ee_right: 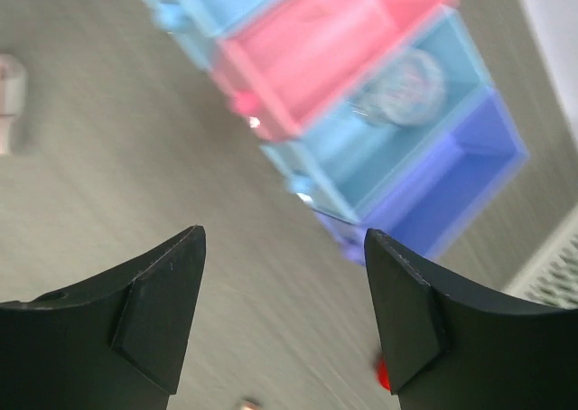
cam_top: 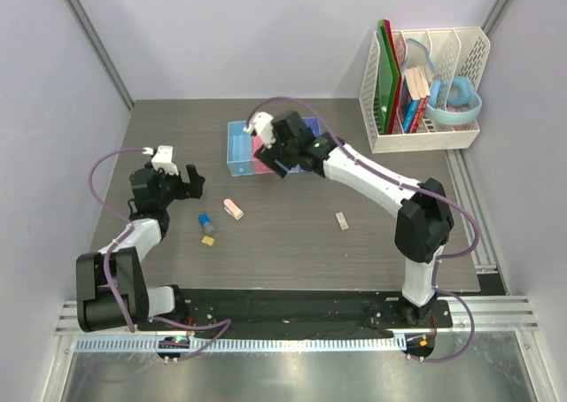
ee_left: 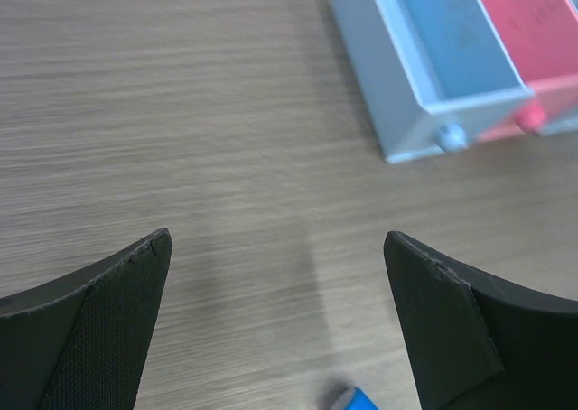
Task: Sort the stationery into containers
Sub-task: Pick up the stapler from the center of the board.
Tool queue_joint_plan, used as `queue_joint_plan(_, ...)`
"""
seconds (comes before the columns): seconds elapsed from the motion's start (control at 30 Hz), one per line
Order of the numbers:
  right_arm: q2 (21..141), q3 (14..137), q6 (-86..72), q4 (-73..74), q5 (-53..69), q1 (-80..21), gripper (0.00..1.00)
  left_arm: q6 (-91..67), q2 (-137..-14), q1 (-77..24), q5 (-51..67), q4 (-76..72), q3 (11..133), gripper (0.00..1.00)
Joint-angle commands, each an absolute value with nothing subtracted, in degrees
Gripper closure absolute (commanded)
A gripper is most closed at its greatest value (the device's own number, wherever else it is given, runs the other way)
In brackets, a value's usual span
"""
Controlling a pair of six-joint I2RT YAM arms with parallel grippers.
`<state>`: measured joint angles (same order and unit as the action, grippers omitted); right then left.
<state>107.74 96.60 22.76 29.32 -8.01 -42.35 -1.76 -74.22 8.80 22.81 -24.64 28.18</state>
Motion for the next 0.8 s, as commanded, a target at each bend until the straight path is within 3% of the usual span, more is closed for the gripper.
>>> queue_joint_plan(0.0,109.5,93.07,20.22,24.26,-8.7,-49.47,0.25,-4.48,-69.88,9.32,9.94,-30.32,28.21,0.0)
queue_joint_plan(0.37,123.04,104.76,15.65,24.08,-5.89,-55.37,0.27,-4.05,-68.03,13.71,12.04,-27.41,28.22,0.0)
queue_joint_plan(0.77,124.01,106.87,9.93,24.87,7.47,-55.72,0.35,-4.22,-69.87,14.5,11.16,-29.97,27.6,0.0)
